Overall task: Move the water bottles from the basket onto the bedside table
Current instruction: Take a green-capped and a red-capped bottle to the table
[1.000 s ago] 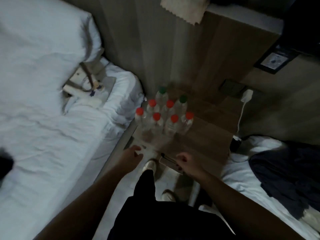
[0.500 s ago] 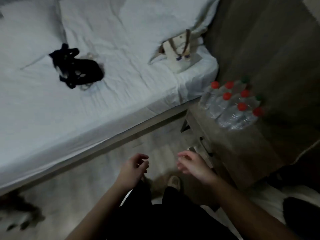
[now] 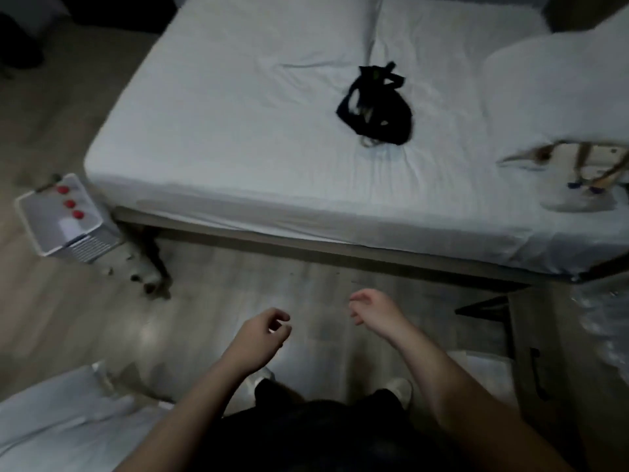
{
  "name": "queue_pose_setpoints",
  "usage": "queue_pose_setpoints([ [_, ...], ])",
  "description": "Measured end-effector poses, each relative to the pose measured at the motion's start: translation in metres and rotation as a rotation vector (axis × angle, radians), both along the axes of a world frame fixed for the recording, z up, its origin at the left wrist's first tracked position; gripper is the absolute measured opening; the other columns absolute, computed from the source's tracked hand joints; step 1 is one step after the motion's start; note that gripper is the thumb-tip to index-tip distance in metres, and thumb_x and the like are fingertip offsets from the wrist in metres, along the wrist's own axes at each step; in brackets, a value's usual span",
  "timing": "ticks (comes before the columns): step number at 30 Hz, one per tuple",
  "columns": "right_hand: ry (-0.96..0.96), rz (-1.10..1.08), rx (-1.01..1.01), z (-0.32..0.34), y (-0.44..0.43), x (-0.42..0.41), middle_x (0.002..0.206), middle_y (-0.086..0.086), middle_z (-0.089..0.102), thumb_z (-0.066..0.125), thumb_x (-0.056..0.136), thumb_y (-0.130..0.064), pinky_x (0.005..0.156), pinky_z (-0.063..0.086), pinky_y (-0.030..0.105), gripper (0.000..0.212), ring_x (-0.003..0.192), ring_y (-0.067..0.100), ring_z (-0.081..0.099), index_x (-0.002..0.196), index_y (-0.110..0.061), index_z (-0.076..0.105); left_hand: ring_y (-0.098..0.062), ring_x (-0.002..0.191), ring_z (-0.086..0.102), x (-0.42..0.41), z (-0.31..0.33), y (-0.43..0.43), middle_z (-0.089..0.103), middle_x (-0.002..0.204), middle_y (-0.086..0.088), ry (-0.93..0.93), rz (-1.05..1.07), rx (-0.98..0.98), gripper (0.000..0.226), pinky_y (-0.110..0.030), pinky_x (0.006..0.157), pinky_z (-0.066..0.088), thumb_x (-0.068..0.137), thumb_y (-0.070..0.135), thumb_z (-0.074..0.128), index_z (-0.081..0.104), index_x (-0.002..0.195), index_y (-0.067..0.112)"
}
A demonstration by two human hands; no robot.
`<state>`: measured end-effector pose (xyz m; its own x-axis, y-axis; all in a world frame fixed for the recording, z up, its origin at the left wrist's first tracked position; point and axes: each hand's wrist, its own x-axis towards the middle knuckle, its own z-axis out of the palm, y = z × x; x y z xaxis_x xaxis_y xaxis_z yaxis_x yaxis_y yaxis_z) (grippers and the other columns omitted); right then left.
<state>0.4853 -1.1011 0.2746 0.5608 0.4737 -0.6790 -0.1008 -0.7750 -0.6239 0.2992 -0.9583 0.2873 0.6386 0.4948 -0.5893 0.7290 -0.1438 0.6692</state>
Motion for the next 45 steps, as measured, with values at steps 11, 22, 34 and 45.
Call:
queue_pose_setpoints([
  [11,0.114,0.658,0.022,0.033,0.238,-0.184,0.094,0.003,0.064,0.053,0.088,-0.020,0.057,0.044,0.016,0.030,0.073,0.014,0.060,0.116,-0.012,0.057,-0.017,0.061,0.058,-0.205,-0.002,0.164,0.059,0.073,-0.005,0.006,0.607,0.014,0.014,-0.032,0.068,0.049,0.090,0.008,0.055,0.060,0.103,0.005],
  [22,0.069,0.814,-0.037,0.016,0.375,-0.208,0.092,0.011,0.060,0.051,0.093,-0.012,0.039,0.035,0.004,0.028,0.059,0.010,0.052,0.118,-0.001,0.055,-0.016,0.064,0.061,-0.239,-0.006,0.252,0.064,0.083,-0.010,-0.044,0.801,-0.012,0.014,-0.028,0.069,0.048,0.090,0.012,0.055,0.061,0.102,0.010],
  [34,0.016,0.892,-0.060,-0.003,0.627,-0.194,0.093,0.004,0.068,0.052,0.090,-0.026,0.064,0.045,0.022,0.020,0.076,0.014,0.063,0.107,-0.018,0.060,-0.016,0.059,0.060,-0.243,-0.010,0.472,0.061,0.072,-0.003,-0.051,0.878,0.008,0.006,-0.034,0.072,0.050,0.084,0.025,0.058,0.058,0.079,0.029],
  [45,-0.028,1.019,-0.115,-0.009,0.791,-0.220,0.108,0.009,0.066,0.055,0.092,-0.022,0.093,0.052,0.036,0.023,0.096,0.021,0.063,0.112,-0.013,0.062,-0.020,0.079,0.062,-0.253,-0.043,0.611,0.067,0.085,-0.003,0.107,0.750,0.016,0.004,-0.029,0.075,0.047,0.085,0.020,0.061,0.062,0.086,0.023],
])
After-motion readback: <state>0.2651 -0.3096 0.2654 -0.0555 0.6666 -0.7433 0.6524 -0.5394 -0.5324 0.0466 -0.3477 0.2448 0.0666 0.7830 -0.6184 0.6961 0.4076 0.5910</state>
